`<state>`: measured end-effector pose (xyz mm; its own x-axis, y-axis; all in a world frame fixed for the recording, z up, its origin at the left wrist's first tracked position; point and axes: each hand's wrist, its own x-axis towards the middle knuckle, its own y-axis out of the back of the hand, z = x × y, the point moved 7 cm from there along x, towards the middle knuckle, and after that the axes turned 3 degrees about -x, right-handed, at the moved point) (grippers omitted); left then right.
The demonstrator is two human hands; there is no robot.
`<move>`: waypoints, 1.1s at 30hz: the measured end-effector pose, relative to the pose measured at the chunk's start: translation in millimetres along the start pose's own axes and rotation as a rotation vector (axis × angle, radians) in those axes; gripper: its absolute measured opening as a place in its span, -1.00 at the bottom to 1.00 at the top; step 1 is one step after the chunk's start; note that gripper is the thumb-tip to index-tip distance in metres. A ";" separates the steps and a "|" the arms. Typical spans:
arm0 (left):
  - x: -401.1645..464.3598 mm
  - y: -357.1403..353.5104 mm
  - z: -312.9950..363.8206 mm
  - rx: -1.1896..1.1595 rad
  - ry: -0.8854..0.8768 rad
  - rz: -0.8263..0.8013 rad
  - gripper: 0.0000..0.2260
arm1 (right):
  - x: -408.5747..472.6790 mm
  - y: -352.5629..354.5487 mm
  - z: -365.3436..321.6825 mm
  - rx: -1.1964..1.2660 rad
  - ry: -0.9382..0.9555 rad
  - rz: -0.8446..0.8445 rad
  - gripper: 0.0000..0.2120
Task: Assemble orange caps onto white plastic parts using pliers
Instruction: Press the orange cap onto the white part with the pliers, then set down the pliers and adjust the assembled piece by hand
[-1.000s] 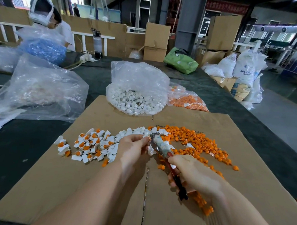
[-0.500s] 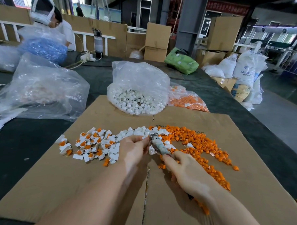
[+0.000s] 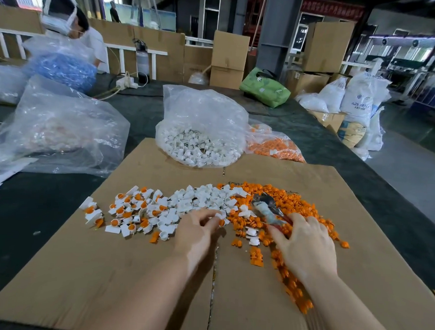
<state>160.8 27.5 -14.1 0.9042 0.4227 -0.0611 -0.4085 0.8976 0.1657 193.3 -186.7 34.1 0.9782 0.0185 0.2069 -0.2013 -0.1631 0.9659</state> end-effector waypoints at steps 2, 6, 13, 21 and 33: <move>0.2 -2.0 -2.5 0.073 -0.010 -0.024 -0.79 | 5.9 -4.0 5.9 -0.122 -0.001 0.010 -0.51; 1.6 -4.1 -4.4 0.127 -0.027 -0.059 -0.76 | 15.1 -13.2 10.1 -0.241 0.010 0.017 -0.49; 7.0 0.5 -6.8 0.061 -0.054 -0.010 -0.85 | 10.1 -8.9 -18.9 -0.293 0.133 0.108 -0.54; 2.2 -1.6 4.0 0.076 -0.157 -0.074 -0.80 | -36.5 -14.6 -86.9 0.353 0.561 0.312 -0.88; -11.4 -6.8 9.2 0.209 -0.276 -0.131 -0.74 | -33.8 -18.0 -71.4 0.588 0.401 0.278 -0.83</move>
<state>154.4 15.5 -5.4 0.9583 0.2311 0.1680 -0.2789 0.8847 0.3736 160.2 -113.9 20.8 0.7793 0.2390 0.5792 -0.2665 -0.7103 0.6515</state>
